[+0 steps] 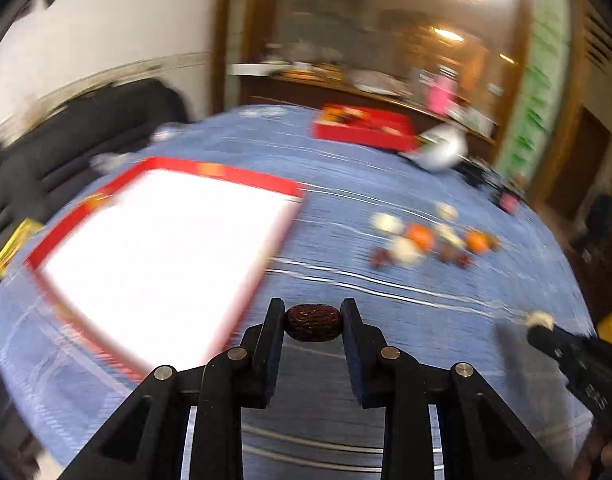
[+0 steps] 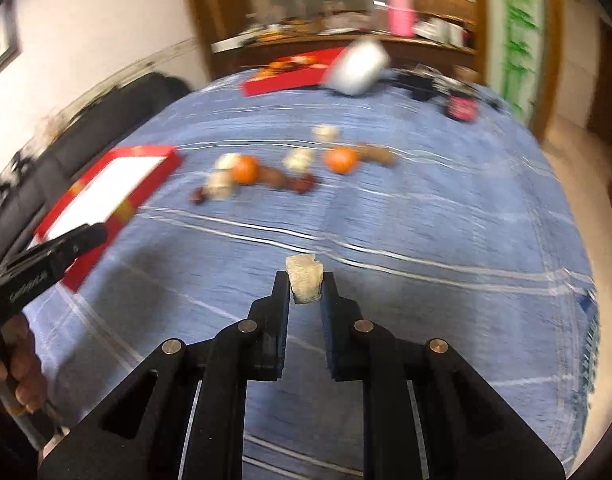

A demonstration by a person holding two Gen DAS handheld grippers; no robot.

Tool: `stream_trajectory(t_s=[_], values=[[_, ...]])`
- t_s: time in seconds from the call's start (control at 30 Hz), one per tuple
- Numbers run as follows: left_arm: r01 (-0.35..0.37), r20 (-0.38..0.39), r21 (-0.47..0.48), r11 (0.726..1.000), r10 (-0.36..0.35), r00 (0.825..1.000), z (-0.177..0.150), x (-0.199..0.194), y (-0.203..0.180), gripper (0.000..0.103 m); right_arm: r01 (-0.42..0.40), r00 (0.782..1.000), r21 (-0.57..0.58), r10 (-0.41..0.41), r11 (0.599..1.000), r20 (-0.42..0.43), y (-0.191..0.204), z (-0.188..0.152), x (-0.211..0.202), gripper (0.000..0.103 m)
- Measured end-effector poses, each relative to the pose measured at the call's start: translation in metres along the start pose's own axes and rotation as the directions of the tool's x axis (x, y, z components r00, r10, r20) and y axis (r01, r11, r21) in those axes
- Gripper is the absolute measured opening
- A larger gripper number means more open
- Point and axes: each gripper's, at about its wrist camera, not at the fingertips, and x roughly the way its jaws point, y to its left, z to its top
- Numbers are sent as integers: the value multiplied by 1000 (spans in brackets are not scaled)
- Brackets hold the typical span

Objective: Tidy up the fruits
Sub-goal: 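Carry cube and date into the red box and open both tools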

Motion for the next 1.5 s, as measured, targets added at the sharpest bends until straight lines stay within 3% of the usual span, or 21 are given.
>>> stream_trajectory(t_s=[0.13, 0.27, 0.4, 0.6, 0.87, 1.17, 1.2, 1.27, 1.3, 1.5], values=[[-109, -16, -127, 986, 108, 994, 4, 5, 58, 27, -86, 996, -103, 86, 991, 2, 60, 17, 13, 14], [-174, -22, -193, 966, 173, 985, 6, 10, 90, 27, -169, 985, -190, 172, 967, -1, 123, 35, 32, 14], [-204, -19, -221, 954, 205, 979, 11, 12, 109, 27, -220, 974, -248, 227, 943, -3, 174, 54, 55, 14], [-235, -53, -234, 943, 229, 972, 17, 27, 123, 27, -238, 970, -290, 240, 927, -29, 226, 71, 92, 14], [-270, -82, -244, 932, 257, 963, 17, 38, 136, 27, -253, 967, -281, 244, 926, -69, 253, 89, 132, 15], [-291, -143, -288, 912, 260, 955, 13, 44, 150, 28, -254, 963, -270, 217, 929, -160, 265, 86, 160, 16], [-293, -153, -279, 914, 259, 954, 14, 44, 148, 33, -259, 960, -273, 215, 926, -181, 266, 86, 162, 20], [-302, -167, -260, 917, 265, 950, 15, 42, 144, 38, -258, 959, -288, 208, 922, -195, 268, 85, 159, 39], [-304, -175, -251, 919, 265, 948, 16, 41, 140, 41, -249, 961, -294, 199, 923, -190, 268, 85, 155, 43], [-283, -142, -291, 914, 252, 957, 18, 22, 121, 68, -260, 965, -295, 234, 919, -122, 250, 89, 114, 43]])
